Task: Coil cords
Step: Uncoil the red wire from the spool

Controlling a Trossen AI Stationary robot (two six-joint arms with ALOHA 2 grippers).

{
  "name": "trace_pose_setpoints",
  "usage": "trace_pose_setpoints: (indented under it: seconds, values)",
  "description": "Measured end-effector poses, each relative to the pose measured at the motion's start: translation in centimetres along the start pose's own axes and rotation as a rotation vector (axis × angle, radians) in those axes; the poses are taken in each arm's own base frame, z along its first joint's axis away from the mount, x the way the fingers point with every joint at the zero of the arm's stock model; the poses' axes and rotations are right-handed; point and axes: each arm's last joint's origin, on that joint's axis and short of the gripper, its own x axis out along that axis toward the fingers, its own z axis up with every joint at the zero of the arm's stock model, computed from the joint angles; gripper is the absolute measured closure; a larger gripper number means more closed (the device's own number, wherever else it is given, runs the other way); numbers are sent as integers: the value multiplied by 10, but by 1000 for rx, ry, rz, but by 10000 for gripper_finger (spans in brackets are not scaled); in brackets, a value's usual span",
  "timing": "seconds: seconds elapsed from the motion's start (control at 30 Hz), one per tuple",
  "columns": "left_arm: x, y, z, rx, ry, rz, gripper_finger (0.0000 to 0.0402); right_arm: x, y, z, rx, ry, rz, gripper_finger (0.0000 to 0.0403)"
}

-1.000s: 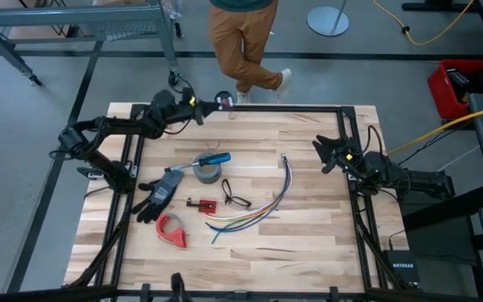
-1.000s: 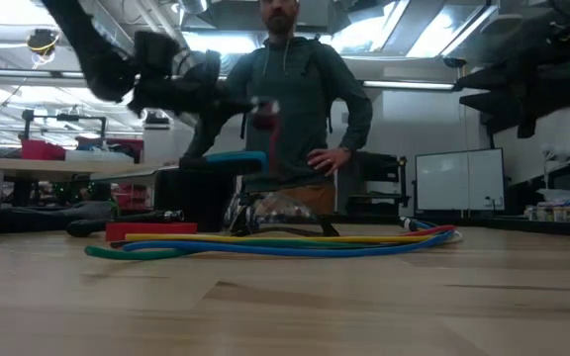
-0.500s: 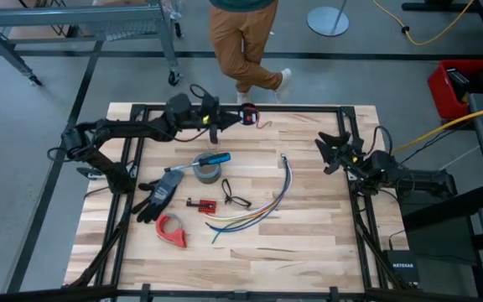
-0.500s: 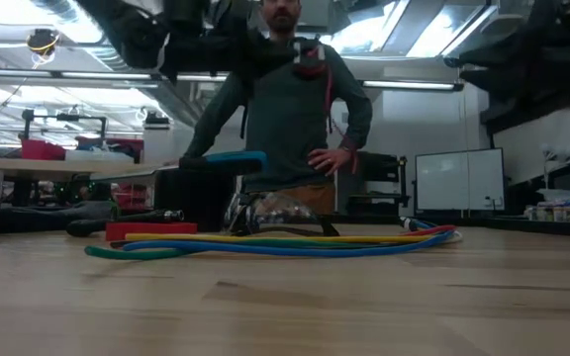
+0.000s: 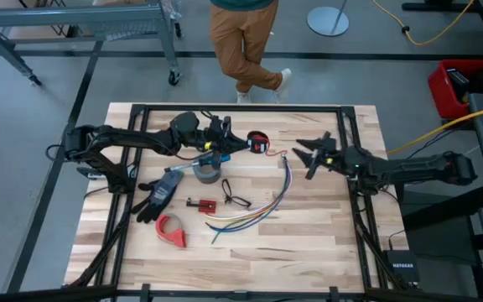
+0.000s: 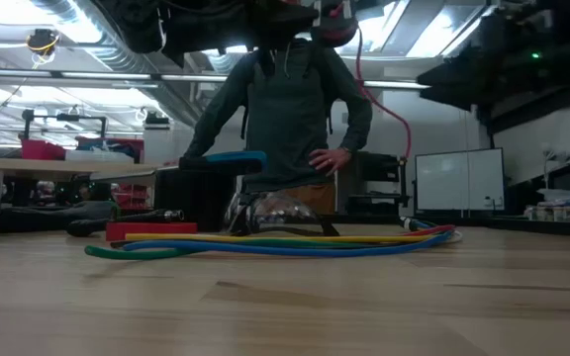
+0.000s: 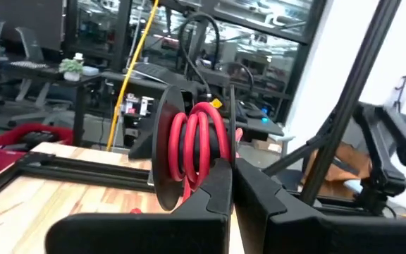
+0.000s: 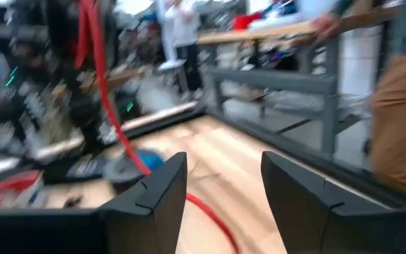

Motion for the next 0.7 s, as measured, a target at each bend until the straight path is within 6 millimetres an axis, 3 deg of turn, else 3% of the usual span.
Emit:
trace_pose_setpoints:
  seconds: [0.43, 0.7]
  values:
    - [1, -1, -8, -7, 71, 46, 401, 73, 32, 9, -110, 193, 154, 214]
    - [1, 0, -9, 18, 82, 50, 401, 86, 40, 14, -102, 223, 236, 214]
